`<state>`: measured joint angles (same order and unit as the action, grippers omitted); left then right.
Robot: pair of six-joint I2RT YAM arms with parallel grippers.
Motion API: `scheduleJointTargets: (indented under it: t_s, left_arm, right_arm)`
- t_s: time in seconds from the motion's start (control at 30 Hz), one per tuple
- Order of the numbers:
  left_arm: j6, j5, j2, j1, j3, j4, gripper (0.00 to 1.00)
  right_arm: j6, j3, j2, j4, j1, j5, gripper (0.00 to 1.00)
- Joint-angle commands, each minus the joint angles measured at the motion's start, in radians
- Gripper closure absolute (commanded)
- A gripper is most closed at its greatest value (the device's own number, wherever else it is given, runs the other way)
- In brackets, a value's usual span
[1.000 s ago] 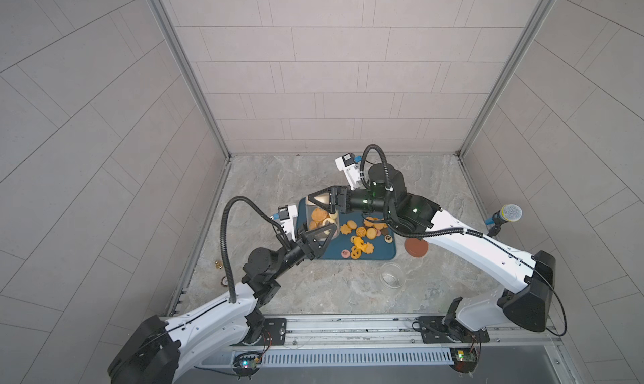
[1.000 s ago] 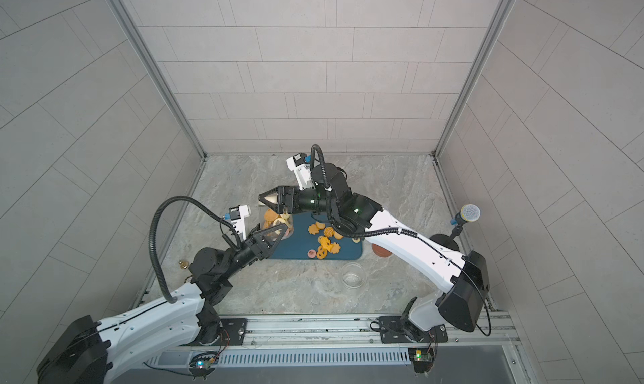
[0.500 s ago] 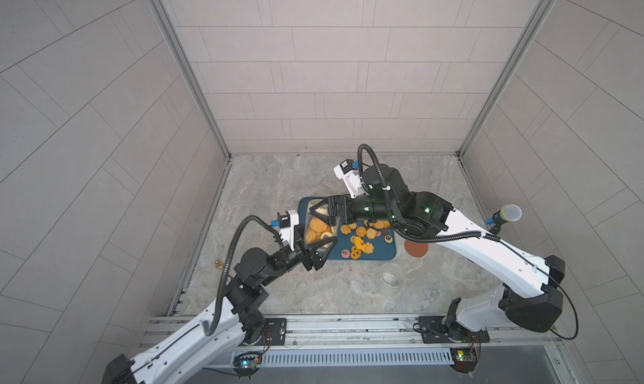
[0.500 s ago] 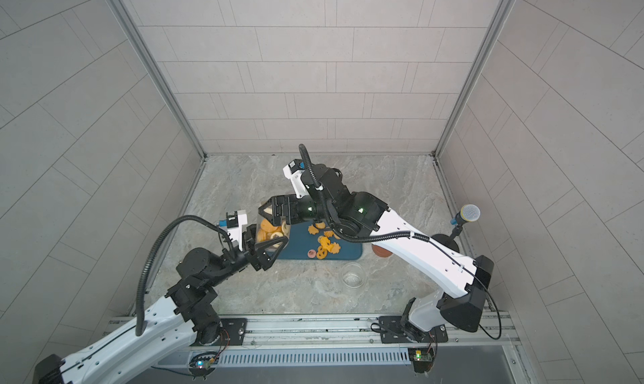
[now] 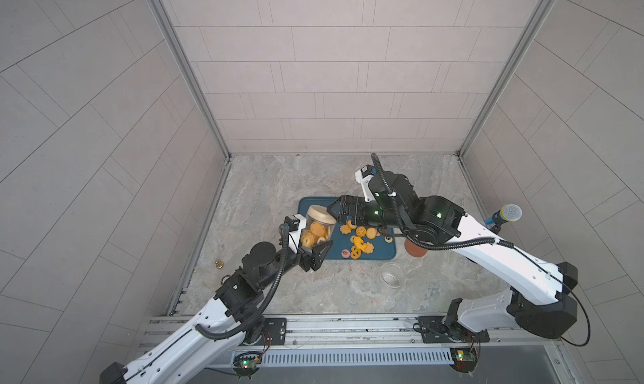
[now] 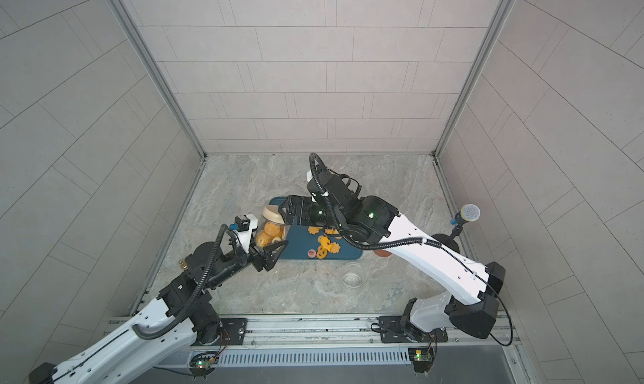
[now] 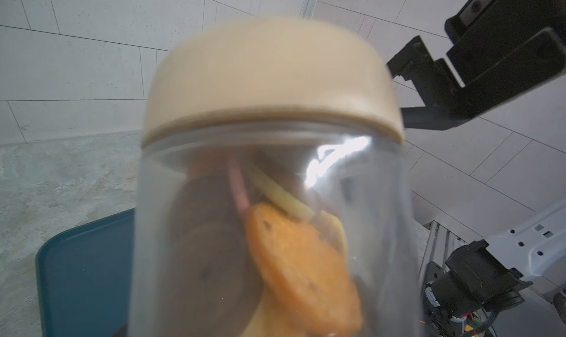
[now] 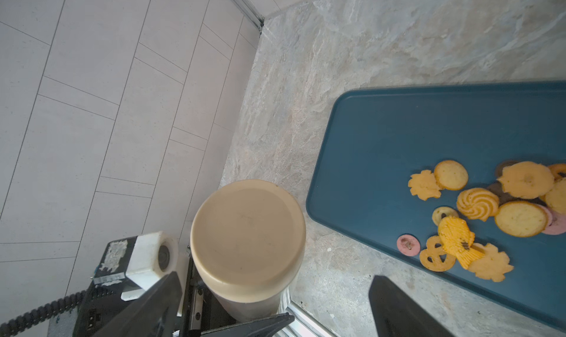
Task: Pour the cookies out of the jar
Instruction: Unscrew the lid from the jar.
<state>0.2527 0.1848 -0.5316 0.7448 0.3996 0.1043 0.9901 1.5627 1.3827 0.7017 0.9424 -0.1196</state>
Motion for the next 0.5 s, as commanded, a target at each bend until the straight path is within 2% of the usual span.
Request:
scheduleJointTargets:
  t_s: [0.0, 0.17, 0.47]
  left_arm:
    - [-0.059, 0.004, 0.031, 0.008, 0.068, 0.105, 1.00]
    - [-0.074, 0.002, 0.054, 0.011, 0.058, 0.093, 1.00]
    - [-0.063, 0.017, 0.079, 0.012, 0.039, 0.119, 1.00]
  right_arm:
    - [0.080, -0.006, 0.024, -0.060, 0.015, -0.012, 0.00]
    - [0.138, -0.038, 0.047, -0.170, 0.020, -0.048, 0.00]
    - [0.154, 0.021, 0.126, -0.169, 0.026, -0.034, 0.00]
